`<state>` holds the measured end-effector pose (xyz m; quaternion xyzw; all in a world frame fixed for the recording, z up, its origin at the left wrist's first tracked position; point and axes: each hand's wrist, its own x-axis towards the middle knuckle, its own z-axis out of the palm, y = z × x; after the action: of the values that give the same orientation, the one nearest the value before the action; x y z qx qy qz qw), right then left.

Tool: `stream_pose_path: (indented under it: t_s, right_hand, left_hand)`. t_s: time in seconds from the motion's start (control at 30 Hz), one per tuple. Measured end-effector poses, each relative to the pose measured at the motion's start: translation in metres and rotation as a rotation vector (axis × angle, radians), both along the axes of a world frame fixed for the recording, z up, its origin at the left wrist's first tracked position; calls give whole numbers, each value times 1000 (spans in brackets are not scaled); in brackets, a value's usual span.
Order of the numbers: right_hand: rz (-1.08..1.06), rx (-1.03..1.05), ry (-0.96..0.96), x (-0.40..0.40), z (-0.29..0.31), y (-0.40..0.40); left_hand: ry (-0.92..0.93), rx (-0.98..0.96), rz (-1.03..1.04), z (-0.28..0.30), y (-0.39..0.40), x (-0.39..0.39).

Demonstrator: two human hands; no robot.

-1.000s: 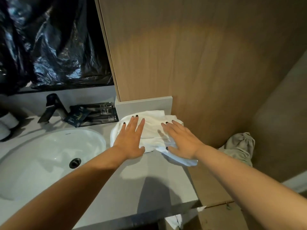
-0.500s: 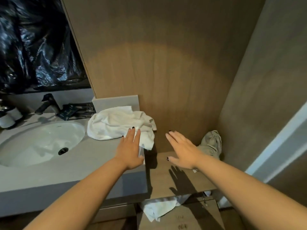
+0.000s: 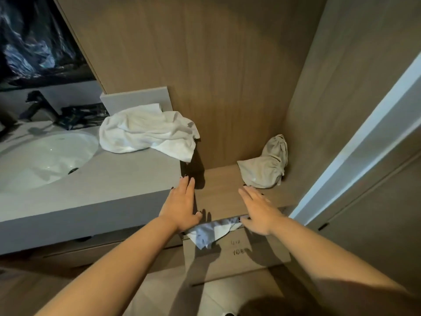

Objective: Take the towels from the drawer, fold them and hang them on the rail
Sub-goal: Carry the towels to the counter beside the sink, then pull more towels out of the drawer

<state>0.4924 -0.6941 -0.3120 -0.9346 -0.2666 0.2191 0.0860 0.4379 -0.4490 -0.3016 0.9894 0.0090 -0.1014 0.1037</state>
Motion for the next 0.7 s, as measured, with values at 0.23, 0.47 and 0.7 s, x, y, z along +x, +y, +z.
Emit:
stream_pose_path:
  t_s: [0.23,0.47,0.7]
  right_hand:
    - [-64,-76,130,-41,-51,-25]
    - [-87,-48,190,-29,-94,-36]
    - [-75,30,181,-16,-182,-61]
  left_hand:
    - [96,-58,-15,-48,-27,-30]
    - [84,-107,73,-101,-59,-30]
    - [73,-340,333,-186,-108,-19]
